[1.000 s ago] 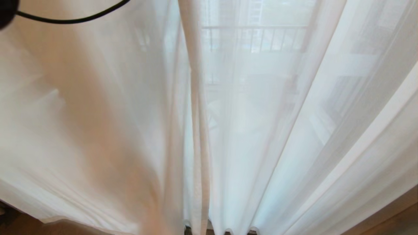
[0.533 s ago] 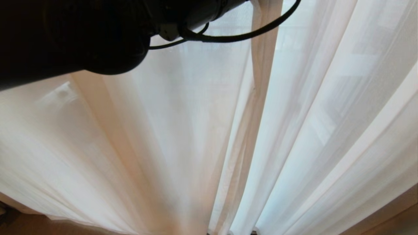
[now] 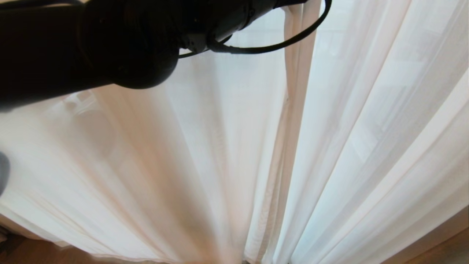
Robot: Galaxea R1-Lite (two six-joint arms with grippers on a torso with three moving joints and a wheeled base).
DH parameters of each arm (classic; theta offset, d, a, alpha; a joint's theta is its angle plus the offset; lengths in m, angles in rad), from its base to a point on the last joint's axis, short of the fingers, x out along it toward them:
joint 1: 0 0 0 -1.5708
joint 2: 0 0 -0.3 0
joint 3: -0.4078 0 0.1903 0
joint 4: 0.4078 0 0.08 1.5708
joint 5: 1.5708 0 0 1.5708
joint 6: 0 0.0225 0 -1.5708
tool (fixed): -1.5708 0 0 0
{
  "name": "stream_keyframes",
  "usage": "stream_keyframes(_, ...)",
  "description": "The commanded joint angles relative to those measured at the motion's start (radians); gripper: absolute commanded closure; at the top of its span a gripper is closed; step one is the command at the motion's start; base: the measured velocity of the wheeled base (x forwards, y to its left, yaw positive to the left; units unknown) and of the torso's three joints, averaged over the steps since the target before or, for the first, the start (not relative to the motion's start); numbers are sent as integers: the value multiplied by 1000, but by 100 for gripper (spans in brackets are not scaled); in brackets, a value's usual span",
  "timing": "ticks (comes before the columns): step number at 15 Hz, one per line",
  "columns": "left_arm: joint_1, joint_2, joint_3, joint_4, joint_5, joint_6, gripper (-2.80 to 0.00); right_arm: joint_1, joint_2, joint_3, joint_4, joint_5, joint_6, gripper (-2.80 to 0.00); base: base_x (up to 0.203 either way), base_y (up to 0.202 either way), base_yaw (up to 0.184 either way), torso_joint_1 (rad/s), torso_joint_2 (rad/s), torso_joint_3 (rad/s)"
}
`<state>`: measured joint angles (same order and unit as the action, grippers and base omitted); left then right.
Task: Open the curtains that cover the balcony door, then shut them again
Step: Close the inner curtains on both sides
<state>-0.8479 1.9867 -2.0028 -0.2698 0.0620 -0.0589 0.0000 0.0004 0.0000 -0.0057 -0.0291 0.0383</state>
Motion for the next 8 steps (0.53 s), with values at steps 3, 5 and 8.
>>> stream_keyframes(3, 115, -43, -1, 0, 5, 30, 0, 0, 0, 0, 0, 0, 0, 0, 0, 0, 0, 0, 0, 0)
stream_keyframes(5, 185, -70, 0, 0, 5, 34, 0, 0, 0, 0, 0, 0, 0, 0, 0, 0, 0, 0, 0, 0)
stream_keyframes(8, 297, -131, 30, 0, 5, 34, 0, 0, 0, 0, 0, 0, 0, 0, 0, 0, 0, 0, 0, 0)
